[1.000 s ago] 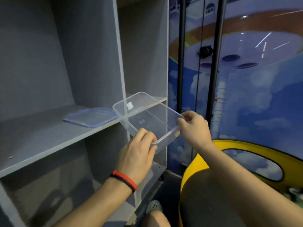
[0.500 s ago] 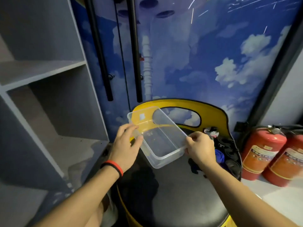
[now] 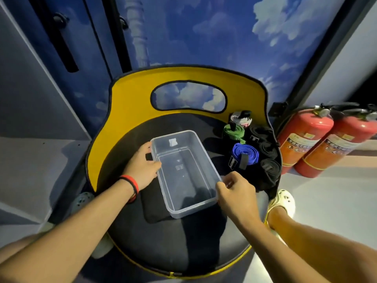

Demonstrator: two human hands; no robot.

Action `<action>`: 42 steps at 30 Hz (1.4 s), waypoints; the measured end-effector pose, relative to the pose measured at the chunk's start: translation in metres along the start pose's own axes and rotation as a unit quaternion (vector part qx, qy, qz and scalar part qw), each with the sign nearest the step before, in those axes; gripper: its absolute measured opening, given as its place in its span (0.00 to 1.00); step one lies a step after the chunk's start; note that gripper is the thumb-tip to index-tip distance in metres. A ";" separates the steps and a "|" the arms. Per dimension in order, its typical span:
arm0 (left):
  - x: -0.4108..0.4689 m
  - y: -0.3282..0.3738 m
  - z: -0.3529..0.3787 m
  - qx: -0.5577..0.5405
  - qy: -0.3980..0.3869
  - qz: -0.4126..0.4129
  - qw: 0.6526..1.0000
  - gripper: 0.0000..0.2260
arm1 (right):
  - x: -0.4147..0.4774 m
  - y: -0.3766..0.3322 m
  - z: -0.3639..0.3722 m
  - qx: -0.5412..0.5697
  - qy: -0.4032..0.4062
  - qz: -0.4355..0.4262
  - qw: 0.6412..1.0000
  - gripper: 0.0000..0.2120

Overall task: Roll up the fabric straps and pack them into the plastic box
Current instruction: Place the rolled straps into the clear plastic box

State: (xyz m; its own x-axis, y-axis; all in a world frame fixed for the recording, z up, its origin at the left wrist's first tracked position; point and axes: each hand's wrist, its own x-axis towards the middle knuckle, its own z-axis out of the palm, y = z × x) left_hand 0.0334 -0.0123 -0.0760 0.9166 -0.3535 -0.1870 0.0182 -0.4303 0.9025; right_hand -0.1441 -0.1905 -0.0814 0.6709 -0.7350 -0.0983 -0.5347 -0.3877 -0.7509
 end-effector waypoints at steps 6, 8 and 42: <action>0.007 0.002 0.004 -0.030 0.002 -0.009 1.000 0.29 | 0.037 -0.012 -0.019 -0.180 0.090 -0.203 0.958 0.09; 0.005 0.003 0.006 -0.038 -0.006 -0.012 0.999 0.30 | 0.055 -0.016 -0.027 -0.253 0.121 -0.245 0.928 0.11; -0.002 0.022 0.026 0.010 -0.148 -0.058 0.987 0.38 | 0.071 -0.068 0.015 -0.191 -0.100 -0.340 0.915 0.26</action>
State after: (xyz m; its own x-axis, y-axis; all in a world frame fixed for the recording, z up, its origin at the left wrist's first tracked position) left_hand 0.0214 -0.0428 -0.0657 0.7523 -0.5266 -0.3959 0.1057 -0.4966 0.8615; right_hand -0.0523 -0.2077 -0.0468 0.9758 -0.1495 0.1596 -0.0738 -0.9121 -0.4033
